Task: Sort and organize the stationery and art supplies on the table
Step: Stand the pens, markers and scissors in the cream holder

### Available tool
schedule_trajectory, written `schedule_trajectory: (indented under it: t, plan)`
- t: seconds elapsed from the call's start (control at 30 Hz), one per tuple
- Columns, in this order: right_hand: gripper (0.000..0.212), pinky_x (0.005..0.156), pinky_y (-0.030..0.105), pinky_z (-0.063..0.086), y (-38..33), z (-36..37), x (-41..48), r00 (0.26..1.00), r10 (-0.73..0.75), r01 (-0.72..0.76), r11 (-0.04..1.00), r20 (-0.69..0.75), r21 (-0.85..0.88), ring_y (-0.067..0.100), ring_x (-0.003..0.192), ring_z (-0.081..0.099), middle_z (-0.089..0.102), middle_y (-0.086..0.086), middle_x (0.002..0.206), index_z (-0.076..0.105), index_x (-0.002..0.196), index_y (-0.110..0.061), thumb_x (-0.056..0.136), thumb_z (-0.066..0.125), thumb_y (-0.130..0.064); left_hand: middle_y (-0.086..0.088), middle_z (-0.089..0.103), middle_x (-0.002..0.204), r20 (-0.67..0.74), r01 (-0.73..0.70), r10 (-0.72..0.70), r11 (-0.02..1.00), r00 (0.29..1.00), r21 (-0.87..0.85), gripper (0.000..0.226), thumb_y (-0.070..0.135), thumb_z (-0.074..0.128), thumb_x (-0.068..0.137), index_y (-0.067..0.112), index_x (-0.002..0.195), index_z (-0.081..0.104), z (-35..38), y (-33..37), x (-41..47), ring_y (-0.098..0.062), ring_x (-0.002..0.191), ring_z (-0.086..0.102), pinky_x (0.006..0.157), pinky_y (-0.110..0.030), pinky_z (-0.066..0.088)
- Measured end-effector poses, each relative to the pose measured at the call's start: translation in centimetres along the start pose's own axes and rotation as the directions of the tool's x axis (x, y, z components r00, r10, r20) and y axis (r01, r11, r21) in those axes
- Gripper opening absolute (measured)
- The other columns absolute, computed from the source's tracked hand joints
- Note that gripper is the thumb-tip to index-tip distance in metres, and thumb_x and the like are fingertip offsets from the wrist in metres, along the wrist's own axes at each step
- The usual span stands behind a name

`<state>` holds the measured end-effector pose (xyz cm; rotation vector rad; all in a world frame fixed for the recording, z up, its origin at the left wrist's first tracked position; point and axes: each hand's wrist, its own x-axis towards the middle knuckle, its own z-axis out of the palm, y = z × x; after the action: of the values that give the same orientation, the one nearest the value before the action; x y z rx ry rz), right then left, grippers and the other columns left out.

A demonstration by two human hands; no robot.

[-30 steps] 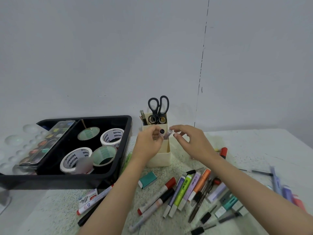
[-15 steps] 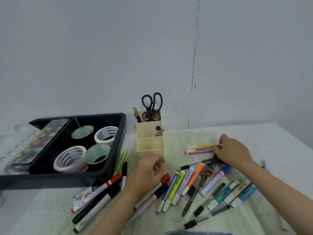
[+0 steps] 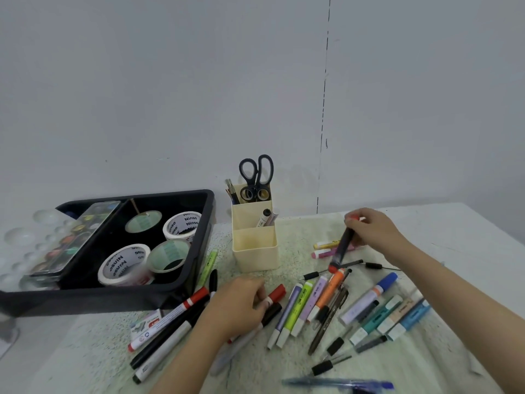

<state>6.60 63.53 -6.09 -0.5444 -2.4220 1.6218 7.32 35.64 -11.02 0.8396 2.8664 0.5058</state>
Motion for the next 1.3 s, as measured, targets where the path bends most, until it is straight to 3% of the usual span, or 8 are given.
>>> schedule_trajectory:
  t: [0.17,0.27,0.43,0.73,0.9,1.07,1.17,1.3]
  plan:
    - [0.024,0.042,0.022,0.041,-3.0,0.7,-0.3,0.992,0.069,-0.102,0.925,0.103,0.365,0.014,0.042,0.043,0.049,0.008,0.058,0.053,0.081,-0.007,0.095,0.055,-0.025,0.012,0.058,0.087,-0.043,0.041,-0.046,0.993,0.998,-0.115,0.012,0.026,0.034,0.101,0.025,0.108,0.044,-1.0,0.5,-0.3,-0.004,0.072,0.055,0.062,-0.025,0.047]
    - [0.020,0.040,0.018,0.044,-4.2,1.4,-0.7,0.971,0.100,-0.222,0.716,0.217,0.661,0.010,0.041,0.047,0.054,0.004,0.058,0.056,0.080,-0.009,0.091,0.060,-0.025,0.011,0.062,0.083,-0.154,0.045,-0.077,0.979,0.985,-0.200,0.015,0.031,0.031,0.101,0.028,0.113,0.041,-2.3,0.8,-0.6,-0.003,0.069,0.057,0.064,-0.025,0.049]
    - [0.009,0.055,0.020,0.054,-5.4,2.7,-1.3,0.928,0.001,-0.299,0.600,0.374,0.742,0.010,0.059,0.064,0.070,0.003,0.075,0.059,0.089,-0.010,0.090,0.058,-0.019,0.002,0.059,0.078,-0.194,0.184,-0.281,0.895,0.940,-0.408,0.009,0.033,0.043,0.097,0.028,0.105,0.044,-5.7,0.8,-0.4,-0.013,0.063,0.054,0.057,-0.030,0.042]
    - [0.010,0.064,0.022,0.056,-8.7,7.0,-1.3,0.955,-0.209,0.045,0.807,0.212,0.589,0.016,0.068,0.066,0.066,0.009,0.089,0.054,0.095,-0.008,0.097,0.050,-0.016,-0.004,0.067,0.083,-0.358,0.101,-0.472,0.705,0.805,-0.702,0.013,0.008,0.072,0.077,0.016,0.085,0.066,-10.3,0.2,-0.2,-0.017,0.070,0.062,0.068,-0.035,0.055]
    - [0.023,0.076,0.022,0.053,-10.0,9.4,-1.2,0.897,-0.438,0.400,0.862,0.061,0.311,0.013,0.078,0.069,0.070,0.011,0.086,0.049,0.104,-0.025,0.090,0.061,-0.012,0.006,0.067,0.085,-0.529,0.002,-0.549,0.695,0.647,-0.719,0.025,0.005,0.078,0.071,0.018,0.089,0.066,-10.5,-0.2,0.5,-0.004,0.074,0.062,0.064,-0.015,0.049]
    - [0.036,0.074,0.018,0.045,-9.2,11.0,-0.5,0.791,-0.590,0.611,0.777,0.162,-0.152,0.010,0.079,0.060,0.066,-0.006,0.085,0.048,0.119,-0.029,0.087,0.061,-0.022,0.001,0.068,0.082,-0.560,-0.066,-0.549,0.675,0.620,-0.735,0.029,0.001,0.075,0.074,0.014,0.094,0.059,-10.3,-0.3,1.5,0.004,0.067,0.064,0.060,-0.005,0.047]
    - [0.024,0.097,0.034,0.036,-8.2,11.7,0.3,0.735,-0.649,0.676,0.679,0.197,-0.285,0.010,0.076,0.054,0.061,-0.010,0.082,0.052,0.111,-0.024,0.090,0.052,-0.035,0.001,0.068,0.084,-0.591,-0.082,-0.517,0.706,0.619,-0.704,0.029,0.001,0.073,0.076,0.013,0.099,0.060,-9.8,-0.7,2.2,-0.003,0.075,0.066,0.068,-0.014,0.053]
    - [0.014,0.096,0.036,0.032,-7.8,11.9,0.8,0.670,-0.720,0.732,0.601,0.181,-0.321,0.012,0.078,0.053,0.058,-0.012,0.081,0.048,0.093,-0.026,0.088,0.048,-0.038,0.005,0.065,0.088,-0.613,-0.126,-0.473,0.718,0.632,-0.684,0.034,0.000,0.070,0.079,0.013,0.109,0.060,-9.4,-0.8,3.0,0.001,0.079,0.064,0.069,-0.010,0.051]
